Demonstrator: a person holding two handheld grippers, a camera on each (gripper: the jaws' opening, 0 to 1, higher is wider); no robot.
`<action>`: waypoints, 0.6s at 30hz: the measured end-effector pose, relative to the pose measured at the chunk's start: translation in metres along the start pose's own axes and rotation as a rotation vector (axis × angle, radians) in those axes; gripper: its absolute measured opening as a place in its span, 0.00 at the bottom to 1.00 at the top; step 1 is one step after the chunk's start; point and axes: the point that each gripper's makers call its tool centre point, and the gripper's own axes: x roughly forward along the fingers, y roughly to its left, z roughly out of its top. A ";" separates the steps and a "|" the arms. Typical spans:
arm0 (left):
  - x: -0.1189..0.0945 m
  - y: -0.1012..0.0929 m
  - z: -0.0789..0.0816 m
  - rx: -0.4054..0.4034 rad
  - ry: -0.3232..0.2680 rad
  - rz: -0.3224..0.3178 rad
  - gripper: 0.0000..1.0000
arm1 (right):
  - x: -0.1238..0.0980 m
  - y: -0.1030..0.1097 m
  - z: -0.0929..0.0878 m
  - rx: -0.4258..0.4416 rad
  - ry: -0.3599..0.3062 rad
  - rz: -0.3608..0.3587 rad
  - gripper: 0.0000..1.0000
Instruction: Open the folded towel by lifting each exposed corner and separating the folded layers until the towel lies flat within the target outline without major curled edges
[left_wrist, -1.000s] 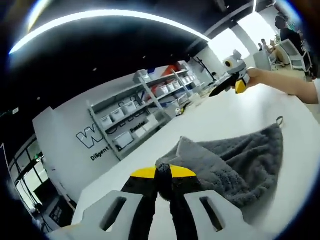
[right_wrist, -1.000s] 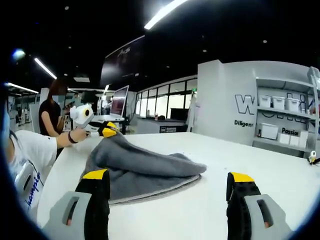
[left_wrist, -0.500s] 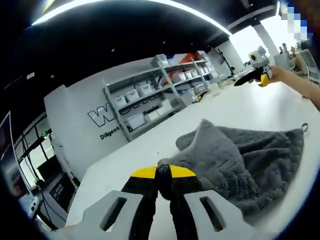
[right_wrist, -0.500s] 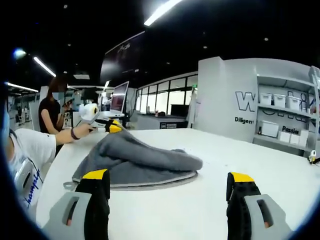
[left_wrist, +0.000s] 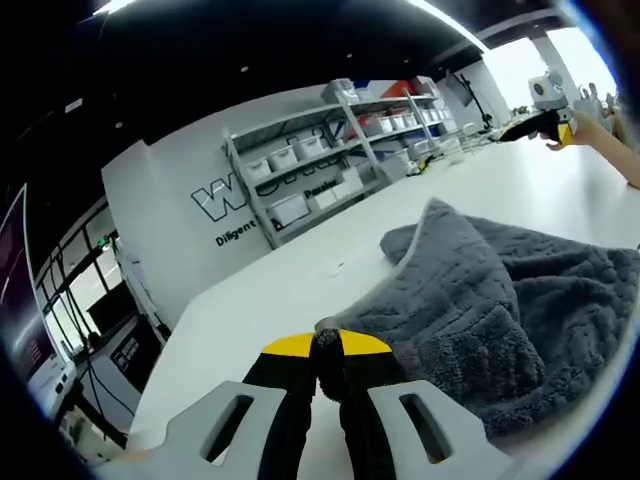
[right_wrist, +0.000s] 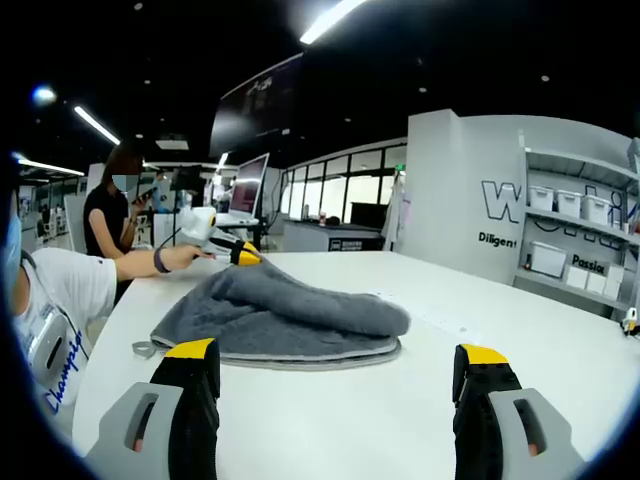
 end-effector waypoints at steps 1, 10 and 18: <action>0.001 0.002 -0.002 0.003 0.007 0.008 0.06 | -0.001 0.000 0.000 0.001 -0.002 -0.002 0.99; 0.006 0.022 -0.027 0.062 0.104 0.078 0.06 | 0.000 0.000 -0.001 0.000 0.006 0.002 0.99; 0.001 0.048 -0.034 0.271 0.175 0.208 0.06 | 0.000 -0.001 -0.004 0.005 0.018 0.000 0.99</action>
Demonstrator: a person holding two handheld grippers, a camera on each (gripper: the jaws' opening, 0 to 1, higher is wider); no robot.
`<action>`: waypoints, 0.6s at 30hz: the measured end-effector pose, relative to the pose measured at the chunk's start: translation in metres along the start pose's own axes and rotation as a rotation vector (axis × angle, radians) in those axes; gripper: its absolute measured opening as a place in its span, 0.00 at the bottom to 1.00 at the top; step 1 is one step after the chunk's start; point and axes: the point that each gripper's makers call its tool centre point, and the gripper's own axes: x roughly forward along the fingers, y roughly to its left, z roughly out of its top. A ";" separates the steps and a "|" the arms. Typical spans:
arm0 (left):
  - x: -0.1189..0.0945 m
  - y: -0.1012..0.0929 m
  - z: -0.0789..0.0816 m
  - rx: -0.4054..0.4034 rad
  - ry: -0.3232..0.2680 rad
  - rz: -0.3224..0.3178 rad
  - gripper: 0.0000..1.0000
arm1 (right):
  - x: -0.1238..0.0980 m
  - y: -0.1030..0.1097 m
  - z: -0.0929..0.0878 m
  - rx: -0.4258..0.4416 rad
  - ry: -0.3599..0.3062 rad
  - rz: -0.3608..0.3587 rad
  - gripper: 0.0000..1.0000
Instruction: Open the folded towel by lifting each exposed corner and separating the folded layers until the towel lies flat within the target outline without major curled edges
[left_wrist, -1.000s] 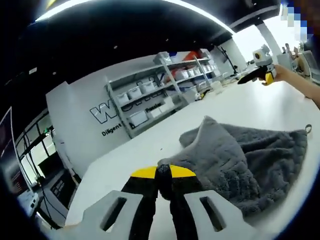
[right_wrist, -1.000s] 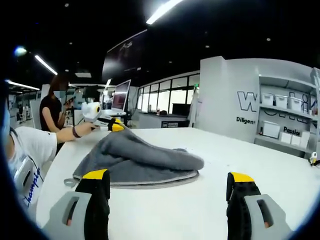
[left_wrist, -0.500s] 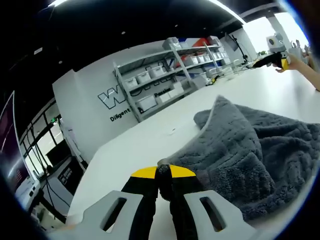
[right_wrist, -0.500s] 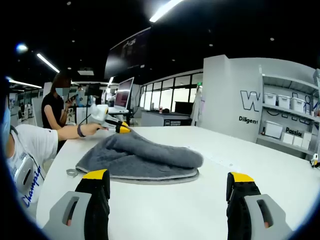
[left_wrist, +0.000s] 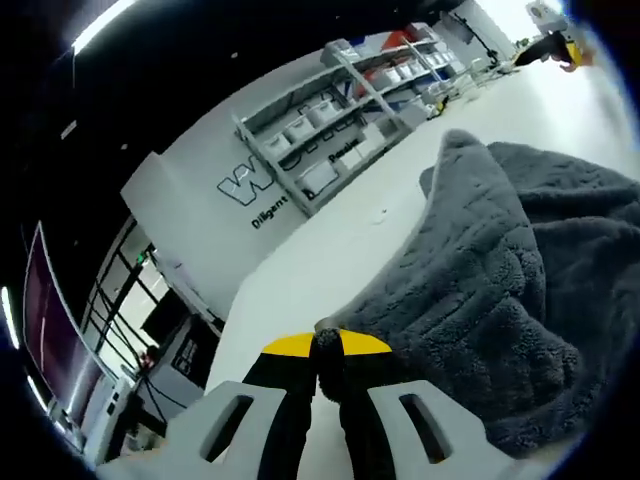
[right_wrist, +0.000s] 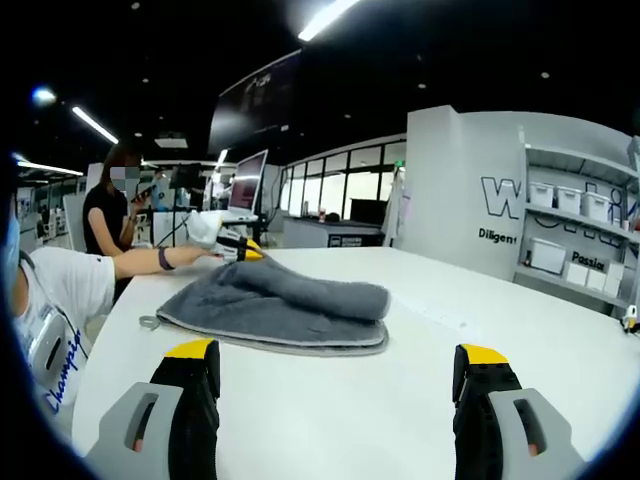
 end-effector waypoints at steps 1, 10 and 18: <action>0.000 0.002 -0.001 0.027 0.006 0.013 0.06 | 0.000 0.000 0.000 0.000 0.000 0.000 0.99; 0.002 0.004 -0.012 0.177 0.093 0.071 0.06 | 0.002 0.000 -0.001 -0.003 0.009 0.005 0.99; 0.005 0.011 -0.035 0.224 0.207 0.075 0.06 | 0.001 0.000 -0.003 0.001 0.016 0.005 0.99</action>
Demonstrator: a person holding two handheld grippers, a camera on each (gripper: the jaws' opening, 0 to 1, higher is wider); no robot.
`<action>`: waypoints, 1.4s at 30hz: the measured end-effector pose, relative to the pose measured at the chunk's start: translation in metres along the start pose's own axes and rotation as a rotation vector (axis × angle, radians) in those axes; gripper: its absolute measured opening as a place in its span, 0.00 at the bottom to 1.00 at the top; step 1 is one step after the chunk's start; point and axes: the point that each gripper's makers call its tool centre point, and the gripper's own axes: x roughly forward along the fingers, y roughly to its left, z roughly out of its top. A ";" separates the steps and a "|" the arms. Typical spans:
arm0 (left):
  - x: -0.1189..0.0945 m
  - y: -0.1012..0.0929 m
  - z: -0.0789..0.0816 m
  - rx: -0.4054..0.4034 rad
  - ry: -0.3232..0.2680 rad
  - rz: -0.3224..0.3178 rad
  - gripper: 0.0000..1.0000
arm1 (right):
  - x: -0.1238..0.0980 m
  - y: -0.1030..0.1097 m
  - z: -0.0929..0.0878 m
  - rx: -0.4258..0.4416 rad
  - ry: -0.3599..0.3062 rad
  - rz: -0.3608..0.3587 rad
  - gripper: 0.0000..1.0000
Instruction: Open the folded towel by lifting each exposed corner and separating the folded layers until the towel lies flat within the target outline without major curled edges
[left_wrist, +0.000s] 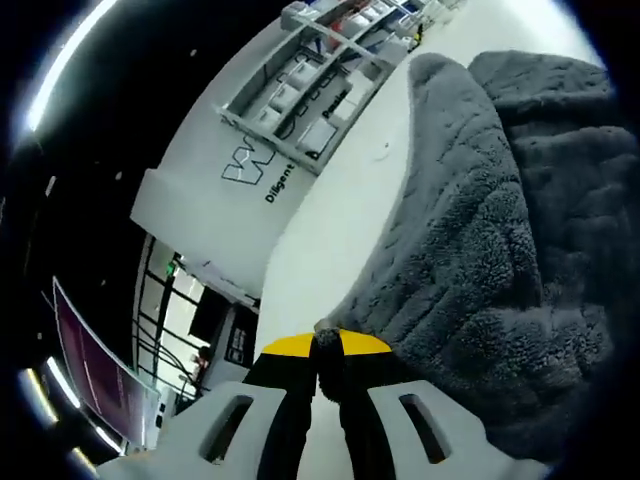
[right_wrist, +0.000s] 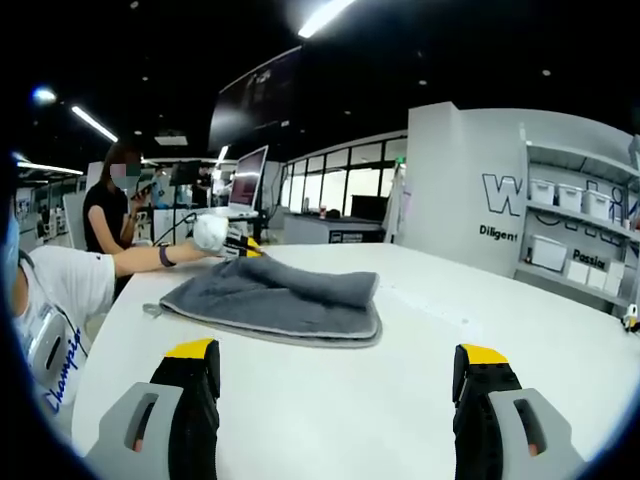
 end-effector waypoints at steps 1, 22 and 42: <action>0.000 0.000 -0.003 0.010 0.012 0.004 0.06 | 0.000 0.000 0.000 0.000 0.000 0.000 0.99; -0.004 0.016 -0.041 0.088 0.205 0.042 0.06 | 0.000 0.000 -0.003 0.000 0.006 0.001 0.99; -0.014 0.030 -0.043 -0.015 0.158 -0.024 0.10 | 0.002 -0.001 -0.010 0.002 0.031 -0.002 0.99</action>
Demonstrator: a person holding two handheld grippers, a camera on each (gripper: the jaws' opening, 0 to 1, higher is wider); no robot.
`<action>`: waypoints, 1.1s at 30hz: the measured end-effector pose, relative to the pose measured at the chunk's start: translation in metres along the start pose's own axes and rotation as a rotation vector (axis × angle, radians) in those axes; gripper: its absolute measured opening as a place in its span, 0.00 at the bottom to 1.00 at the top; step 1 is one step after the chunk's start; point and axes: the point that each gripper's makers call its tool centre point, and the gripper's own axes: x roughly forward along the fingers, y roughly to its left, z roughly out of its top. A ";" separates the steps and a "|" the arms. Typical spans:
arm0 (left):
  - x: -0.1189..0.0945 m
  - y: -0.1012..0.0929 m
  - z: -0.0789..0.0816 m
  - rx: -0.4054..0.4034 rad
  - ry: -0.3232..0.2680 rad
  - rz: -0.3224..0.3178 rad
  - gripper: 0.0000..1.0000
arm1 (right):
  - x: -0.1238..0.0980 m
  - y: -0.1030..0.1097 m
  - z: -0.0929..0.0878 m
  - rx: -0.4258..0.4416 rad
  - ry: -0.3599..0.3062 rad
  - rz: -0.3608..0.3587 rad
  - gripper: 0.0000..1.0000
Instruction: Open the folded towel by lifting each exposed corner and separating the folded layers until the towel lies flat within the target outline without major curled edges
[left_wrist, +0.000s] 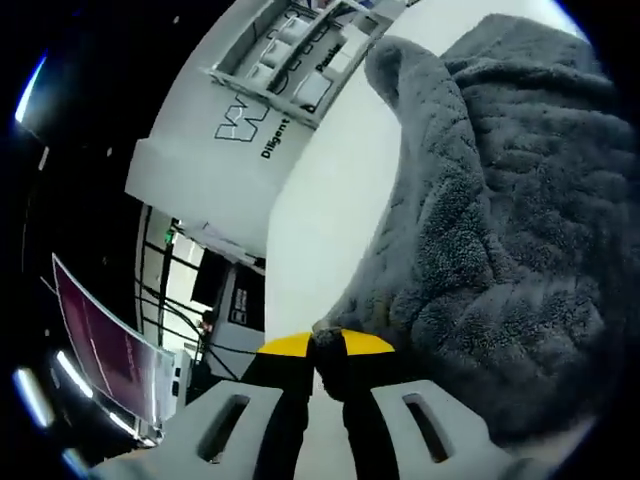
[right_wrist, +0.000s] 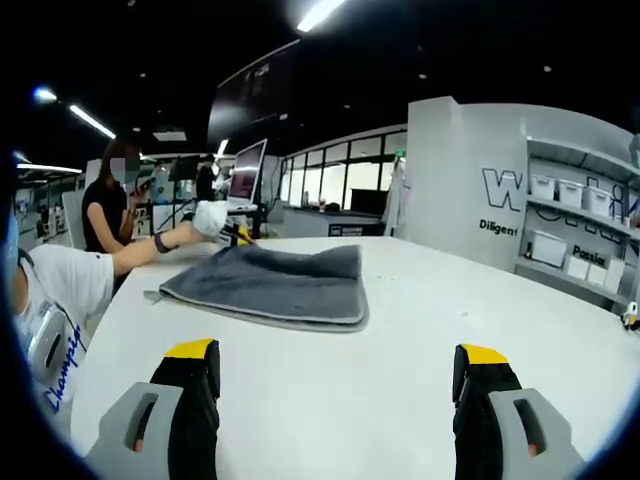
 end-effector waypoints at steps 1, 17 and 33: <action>-0.002 0.003 0.001 -0.009 -0.010 0.004 0.11 | 0.000 0.000 0.000 -0.001 0.002 0.001 0.99; -0.049 0.008 0.046 -0.167 -0.345 -0.100 0.24 | 0.002 -0.002 -0.004 0.011 0.010 -0.006 0.99; -0.098 -0.038 0.100 -0.491 -0.661 -0.498 0.41 | 0.019 -0.004 -0.009 -0.001 0.055 -0.006 0.99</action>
